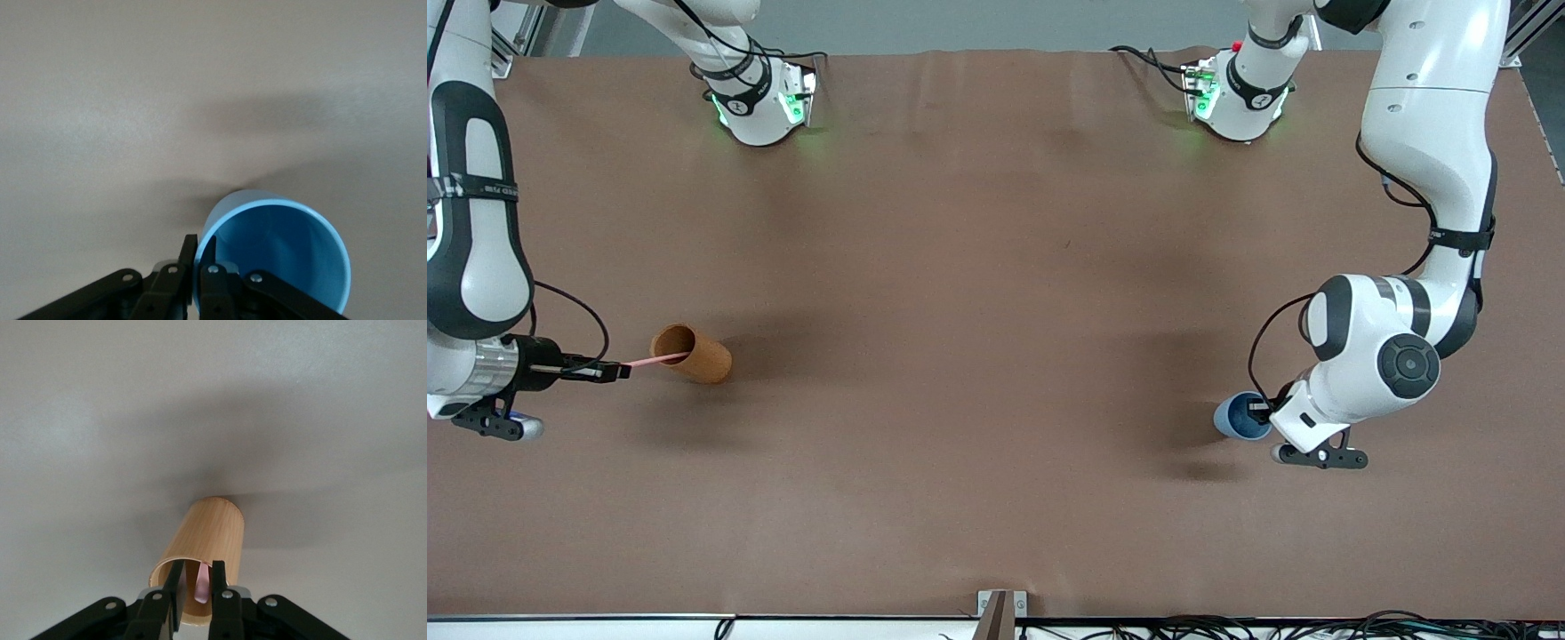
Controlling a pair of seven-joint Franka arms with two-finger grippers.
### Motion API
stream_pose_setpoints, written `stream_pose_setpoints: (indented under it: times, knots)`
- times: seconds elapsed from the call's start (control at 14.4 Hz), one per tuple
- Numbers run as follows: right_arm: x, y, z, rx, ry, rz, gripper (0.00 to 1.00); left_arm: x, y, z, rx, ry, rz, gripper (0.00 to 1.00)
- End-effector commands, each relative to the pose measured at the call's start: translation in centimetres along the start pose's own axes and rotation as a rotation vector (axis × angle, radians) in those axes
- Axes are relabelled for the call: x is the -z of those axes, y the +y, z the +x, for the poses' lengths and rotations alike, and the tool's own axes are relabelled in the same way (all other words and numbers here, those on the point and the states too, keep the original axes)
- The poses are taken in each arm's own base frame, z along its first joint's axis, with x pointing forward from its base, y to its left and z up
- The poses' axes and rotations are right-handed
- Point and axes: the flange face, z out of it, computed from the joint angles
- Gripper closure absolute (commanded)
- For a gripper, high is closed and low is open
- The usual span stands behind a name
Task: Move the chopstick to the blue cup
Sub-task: 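Lift the chopstick with the right gripper while the left gripper carries the blue cup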
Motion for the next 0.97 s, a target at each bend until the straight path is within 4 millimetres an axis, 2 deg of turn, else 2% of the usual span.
stream_pose_setpoints:
  times: [0.0, 0.07, 0.14, 0.21, 0.35, 0.42, 0.56, 0.76, 0.9]
  knots:
    - [0.3, 0.3, 0.4, -0.018, 0.010, 0.030, 0.88, 6.0, 3.9, -1.1, 0.017, -0.008, -0.001, 0.99]
    - [0.5, 0.3, 0.5, -0.019, 0.025, 0.031, 0.96, 7.2, 6.1, -1.4, 0.041, -0.001, -0.003, 0.99]
    - [0.6, 0.4, 0.7, -0.021, 0.038, 0.034, 0.98, 8.1, 9.0, -2.1, 0.075, 0.003, -0.007, 0.99]
    - [0.7, 0.8, 0.6, -0.027, 0.039, 0.035, 0.98, 8.1, 12.0, -2.8, 0.114, -0.002, -0.011, 0.99]
    - [1.0, 0.5, 0.5, -0.021, 0.043, 0.033, 0.98, 7.8, 20.2, -4.9, 0.186, -0.002, -0.014, 0.99]
    - [1.9, 0.1, 0.1, -0.013, 0.048, 0.032, 0.98, 7.7, 23.7, -6.2, 0.209, -0.004, -0.016, 0.99]
    - [5.8, -1.1, -1.7, 0.009, 0.082, 0.030, 0.98, 7.2, 27.8, -7.9, 0.239, -0.005, -0.018, 0.99]
    - [13.3, -4.3, -6.4, 0.073, 0.149, 0.009, 0.98, 4.2, 35.1, -11.3, 0.274, 0.011, -0.037, 0.99]
    - [17.2, -6.6, -9.9, 0.118, 0.178, -0.030, 0.97, 2.3, 36.0, -12.4, 0.267, -0.004, -0.025, 0.99]
